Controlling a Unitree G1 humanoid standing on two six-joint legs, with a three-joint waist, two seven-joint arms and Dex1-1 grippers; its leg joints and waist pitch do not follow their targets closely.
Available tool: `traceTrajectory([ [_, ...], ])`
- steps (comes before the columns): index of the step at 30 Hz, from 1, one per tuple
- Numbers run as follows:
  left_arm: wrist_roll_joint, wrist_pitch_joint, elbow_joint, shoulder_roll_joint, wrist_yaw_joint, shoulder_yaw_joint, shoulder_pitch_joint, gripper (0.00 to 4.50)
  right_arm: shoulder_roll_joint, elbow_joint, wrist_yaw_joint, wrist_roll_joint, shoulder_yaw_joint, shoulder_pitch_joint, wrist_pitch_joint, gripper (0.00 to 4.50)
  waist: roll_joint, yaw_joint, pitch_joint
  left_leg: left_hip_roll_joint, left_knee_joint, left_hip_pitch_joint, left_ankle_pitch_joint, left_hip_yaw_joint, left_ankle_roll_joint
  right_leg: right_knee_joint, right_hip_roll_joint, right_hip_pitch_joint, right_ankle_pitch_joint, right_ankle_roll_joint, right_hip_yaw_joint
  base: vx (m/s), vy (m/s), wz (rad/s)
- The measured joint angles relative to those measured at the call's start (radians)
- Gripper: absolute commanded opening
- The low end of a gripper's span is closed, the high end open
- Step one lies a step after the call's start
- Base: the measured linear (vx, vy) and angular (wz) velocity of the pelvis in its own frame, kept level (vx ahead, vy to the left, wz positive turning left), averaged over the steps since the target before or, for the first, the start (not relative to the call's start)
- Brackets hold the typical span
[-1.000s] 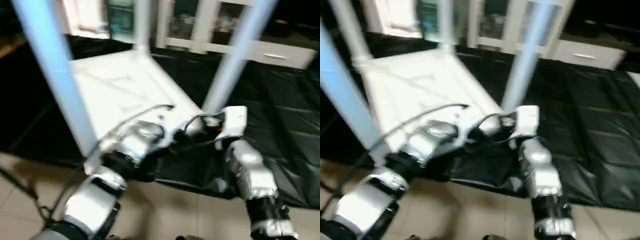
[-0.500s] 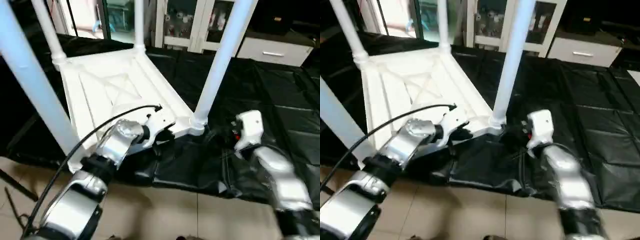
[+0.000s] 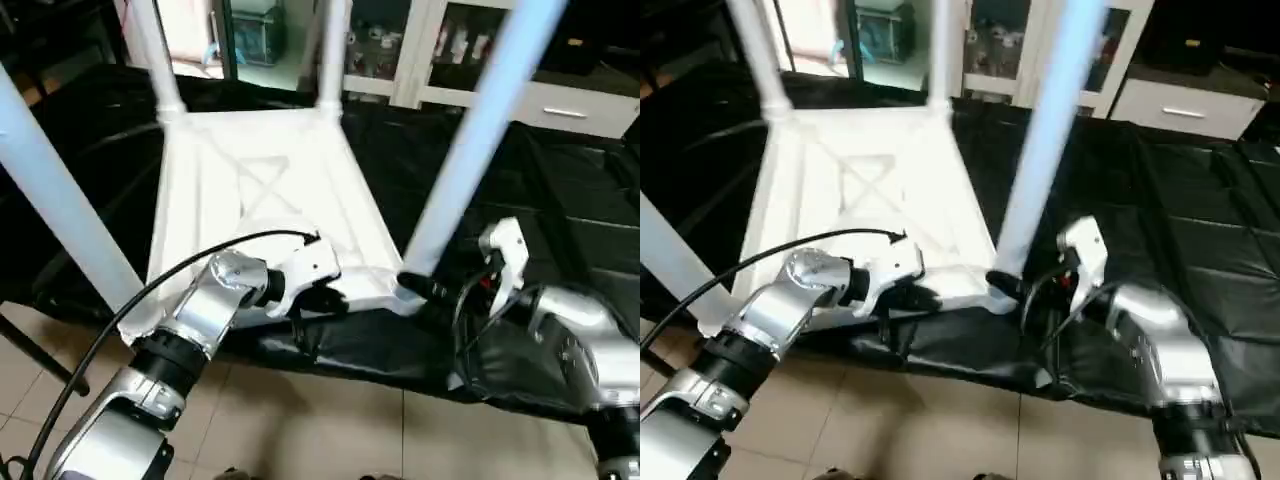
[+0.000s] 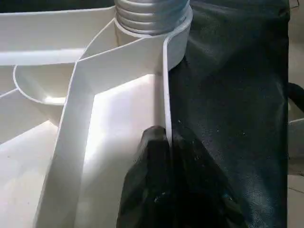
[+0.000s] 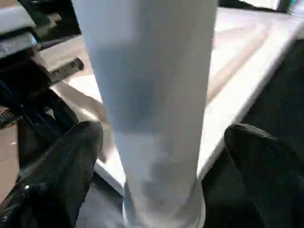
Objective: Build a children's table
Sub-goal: Rotate leg to tighten
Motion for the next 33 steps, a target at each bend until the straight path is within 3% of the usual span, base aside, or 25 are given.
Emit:
traceTrajectory([
  [9, 0.000, 0.008, -0.012, 0.001, -0.008, 0.002, 0.003, 0.00, -0.039, 0.119, 0.143, -0.043, 0.068, -0.051, -0.075, 3.56, 0.000, 0.004, 0.000, 0.001, 0.000, 0.000, 0.000, 0.001, 0.000, 0.000, 0.000, -0.001, 0.000, 0.000, 0.000, 0.000, 0.000, 0.00],
  [24, 0.000, 0.020, -0.037, 0.005, -0.019, 0.001, 0.017, 0.00, -0.049, 0.199, 0.200, -0.050, 0.073, -0.100, -0.121, 2.23, 0.000, 0.012, 0.000, 0.001, 0.000, 0.000, 0.004, 0.002, 0.007, 0.001, 0.000, -0.001, 0.000, 0.000, 0.000, 0.000, 0.000, 0.00],
  [33, 0.000, 0.025, -0.045, 0.009, -0.031, 0.001, 0.023, 0.00, -0.053, 0.221, 0.227, -0.050, 0.073, -0.105, -0.135, 1.91, 0.000, 0.012, 0.000, 0.001, 0.001, 0.001, 0.004, 0.002, 0.007, 0.002, 0.000, -0.001, 0.000, 0.000, 0.000, 0.000, 0.000, 0.00],
])
